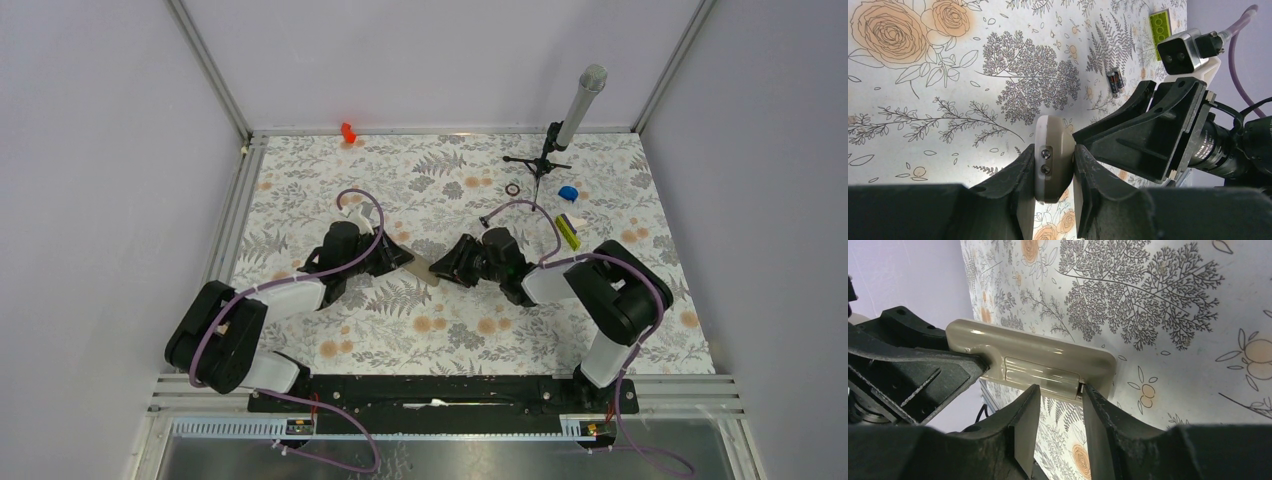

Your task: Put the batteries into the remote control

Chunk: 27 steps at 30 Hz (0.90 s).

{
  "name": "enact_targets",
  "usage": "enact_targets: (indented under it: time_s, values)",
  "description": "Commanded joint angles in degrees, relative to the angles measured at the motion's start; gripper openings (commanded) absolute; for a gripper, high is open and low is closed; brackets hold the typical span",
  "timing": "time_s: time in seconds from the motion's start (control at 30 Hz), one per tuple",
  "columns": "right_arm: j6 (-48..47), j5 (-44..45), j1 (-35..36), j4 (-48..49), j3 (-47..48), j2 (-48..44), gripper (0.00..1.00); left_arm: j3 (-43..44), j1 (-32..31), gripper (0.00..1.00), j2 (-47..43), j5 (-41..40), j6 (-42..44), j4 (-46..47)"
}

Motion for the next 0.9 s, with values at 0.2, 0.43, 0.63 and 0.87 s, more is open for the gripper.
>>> enact_targets:
  time_s: [0.2,0.43,0.63,0.87]
  values:
    - [1.63,-10.17,1.16,32.57,-3.99,7.99,0.44,4.96,-1.89,0.0,6.74,7.55,1.25,-9.04]
    - [3.03,-13.31,1.11,45.71,-3.99,12.56,0.42,5.63,-2.77,0.0,11.46,9.74,-0.86,-9.48]
    - [2.09,-12.94,1.11,49.08,-3.82,12.65,0.41,4.31,-3.32,0.0,12.37,8.04,-1.89,-9.74]
    - [1.9,-10.68,1.08,45.59,-3.29,10.8,0.41,1.15,-3.34,0.0,7.06,1.35,-2.16,-8.68]
